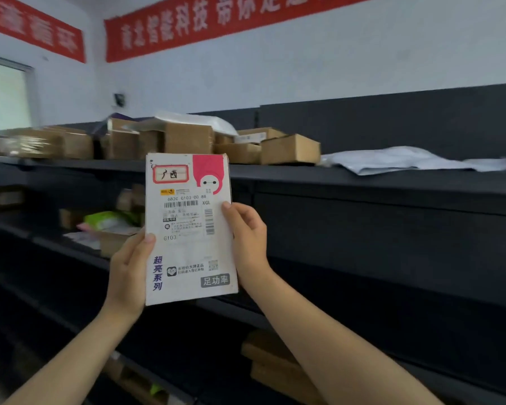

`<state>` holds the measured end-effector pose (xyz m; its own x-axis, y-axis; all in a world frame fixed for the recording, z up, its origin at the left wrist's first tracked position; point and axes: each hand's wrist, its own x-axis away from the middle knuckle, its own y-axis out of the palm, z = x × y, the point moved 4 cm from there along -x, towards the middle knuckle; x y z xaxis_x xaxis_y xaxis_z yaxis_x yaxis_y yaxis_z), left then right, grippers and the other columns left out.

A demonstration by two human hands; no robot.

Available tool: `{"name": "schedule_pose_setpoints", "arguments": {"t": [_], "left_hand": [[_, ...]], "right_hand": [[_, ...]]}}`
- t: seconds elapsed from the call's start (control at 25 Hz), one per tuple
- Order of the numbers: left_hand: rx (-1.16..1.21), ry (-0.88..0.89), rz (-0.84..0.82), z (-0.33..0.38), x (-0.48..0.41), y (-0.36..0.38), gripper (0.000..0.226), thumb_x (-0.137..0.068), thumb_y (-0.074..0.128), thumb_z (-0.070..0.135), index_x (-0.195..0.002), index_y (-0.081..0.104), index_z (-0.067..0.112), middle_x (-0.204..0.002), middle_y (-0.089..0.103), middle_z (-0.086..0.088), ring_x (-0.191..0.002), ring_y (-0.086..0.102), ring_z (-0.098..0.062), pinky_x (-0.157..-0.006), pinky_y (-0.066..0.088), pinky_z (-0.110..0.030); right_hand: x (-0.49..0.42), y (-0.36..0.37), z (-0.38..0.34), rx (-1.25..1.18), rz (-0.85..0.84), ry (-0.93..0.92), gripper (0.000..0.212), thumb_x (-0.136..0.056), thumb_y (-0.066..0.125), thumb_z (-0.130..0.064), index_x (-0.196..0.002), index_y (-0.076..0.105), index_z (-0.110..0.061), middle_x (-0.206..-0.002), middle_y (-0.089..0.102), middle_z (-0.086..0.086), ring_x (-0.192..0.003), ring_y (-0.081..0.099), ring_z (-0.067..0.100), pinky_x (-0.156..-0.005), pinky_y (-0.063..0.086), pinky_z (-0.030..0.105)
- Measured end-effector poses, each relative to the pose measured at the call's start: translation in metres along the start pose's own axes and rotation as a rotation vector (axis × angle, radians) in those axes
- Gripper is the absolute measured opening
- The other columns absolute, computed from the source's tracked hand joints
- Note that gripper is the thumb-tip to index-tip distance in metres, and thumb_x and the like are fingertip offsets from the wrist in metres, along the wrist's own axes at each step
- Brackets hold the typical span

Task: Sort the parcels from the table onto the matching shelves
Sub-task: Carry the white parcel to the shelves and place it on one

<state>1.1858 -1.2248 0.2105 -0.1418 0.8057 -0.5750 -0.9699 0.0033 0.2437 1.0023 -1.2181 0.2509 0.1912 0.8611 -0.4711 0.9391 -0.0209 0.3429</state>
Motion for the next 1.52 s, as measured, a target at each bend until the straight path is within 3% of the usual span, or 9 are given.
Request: {"name": "schedule_pose_setpoints", "arguments": {"t": [0.12,0.28,0.4,0.48,0.76,0.92,1.12,1.32,1.52], "left_hand": [[0.070,-0.005,-0.115,-0.008,0.000,0.031,0.065,-0.064,0.066,0.064,-0.107,0.067,0.016,-0.120,0.062,-0.021,-0.105,0.064,-0.037,-0.085,0.054,-0.050],[0.181,-0.036,-0.280,-0.004,0.019,0.060,0.054,-0.059,0.067,0.071,-0.097,0.070,0.032,-0.106,0.073,-0.002,-0.094,0.070,-0.019,-0.072,0.059,-0.031],[0.205,-0.034,-0.387,-0.005,0.027,0.084,0.046,-0.075,0.057,0.053,-0.111,0.065,0.025,-0.121,0.063,-0.014,-0.109,0.063,-0.031,-0.091,0.051,-0.055],[0.228,-0.053,-0.450,-0.007,0.037,0.105,0.049,-0.075,0.056,0.050,-0.117,0.063,0.025,-0.126,0.057,-0.019,-0.112,0.061,-0.033,-0.094,0.047,-0.059],[0.280,-0.143,-0.631,-0.013,0.102,0.187,0.060,-0.073,0.056,0.052,-0.124,0.059,0.021,-0.124,0.055,-0.019,-0.106,0.064,-0.030,-0.084,0.056,-0.042],[0.283,-0.170,-0.636,-0.016,0.120,0.229,0.061,-0.073,0.056,0.053,-0.125,0.059,0.021,-0.122,0.057,-0.020,-0.104,0.064,-0.033,-0.083,0.055,-0.046],[0.251,-0.247,-0.614,-0.034,0.144,0.267,0.055,-0.076,0.056,0.050,-0.121,0.062,0.019,-0.116,0.060,-0.023,-0.097,0.065,-0.039,-0.061,0.053,-0.023],[0.236,-0.335,-0.556,-0.033,0.140,0.290,0.028,-0.098,0.041,0.024,-0.101,0.068,0.015,-0.078,0.074,0.002,-0.066,0.069,-0.009,-0.050,0.048,-0.017],[0.186,-0.404,-0.535,-0.040,0.101,0.305,0.028,-0.097,0.044,0.024,-0.085,0.069,0.016,-0.072,0.070,0.000,-0.057,0.067,-0.005,-0.048,0.048,-0.016]], "right_hand": [[0.012,-0.028,-0.021,0.093,0.136,-0.054,0.015,-0.089,0.065,-0.024,-0.094,0.065,-0.010,-0.105,0.071,0.015,-0.090,0.070,0.024,-0.081,0.060,0.040],[0.038,-0.050,-0.038,0.170,0.249,-0.068,0.012,-0.088,0.065,-0.026,-0.092,0.066,-0.015,-0.104,0.072,0.013,-0.091,0.072,0.026,-0.079,0.060,0.040],[0.063,-0.072,-0.057,0.204,0.382,-0.087,0.016,-0.088,0.065,-0.029,-0.095,0.066,-0.014,-0.107,0.072,0.015,-0.095,0.072,0.031,-0.082,0.059,0.046],[0.083,-0.092,-0.069,0.239,0.465,-0.107,0.019,-0.089,0.063,-0.029,-0.099,0.065,-0.012,-0.105,0.073,0.013,-0.093,0.073,0.030,-0.081,0.060,0.046],[0.146,-0.168,-0.106,0.349,0.657,-0.128,0.018,-0.092,0.060,-0.029,-0.101,0.064,-0.015,-0.103,0.073,0.009,-0.092,0.073,0.028,-0.078,0.061,0.040],[0.154,-0.205,-0.127,0.352,0.682,-0.121,0.023,-0.092,0.060,-0.029,-0.106,0.064,-0.011,-0.101,0.074,0.008,-0.089,0.073,0.026,-0.077,0.061,0.039],[0.156,-0.253,-0.126,0.362,0.710,-0.011,0.020,-0.093,0.057,-0.030,-0.100,0.065,-0.013,-0.102,0.074,0.009,-0.090,0.073,0.028,-0.081,0.060,0.044],[0.139,-0.283,-0.118,0.304,0.763,0.182,0.023,-0.094,0.050,-0.028,-0.090,0.064,-0.010,-0.101,0.073,0.017,-0.099,0.070,0.040,-0.092,0.053,0.054],[0.094,-0.288,-0.115,0.346,0.739,0.219,0.021,-0.085,0.041,-0.003,-0.086,0.062,-0.007,-0.081,0.059,0.018,-0.075,0.059,0.037,-0.069,0.050,0.043]]}}
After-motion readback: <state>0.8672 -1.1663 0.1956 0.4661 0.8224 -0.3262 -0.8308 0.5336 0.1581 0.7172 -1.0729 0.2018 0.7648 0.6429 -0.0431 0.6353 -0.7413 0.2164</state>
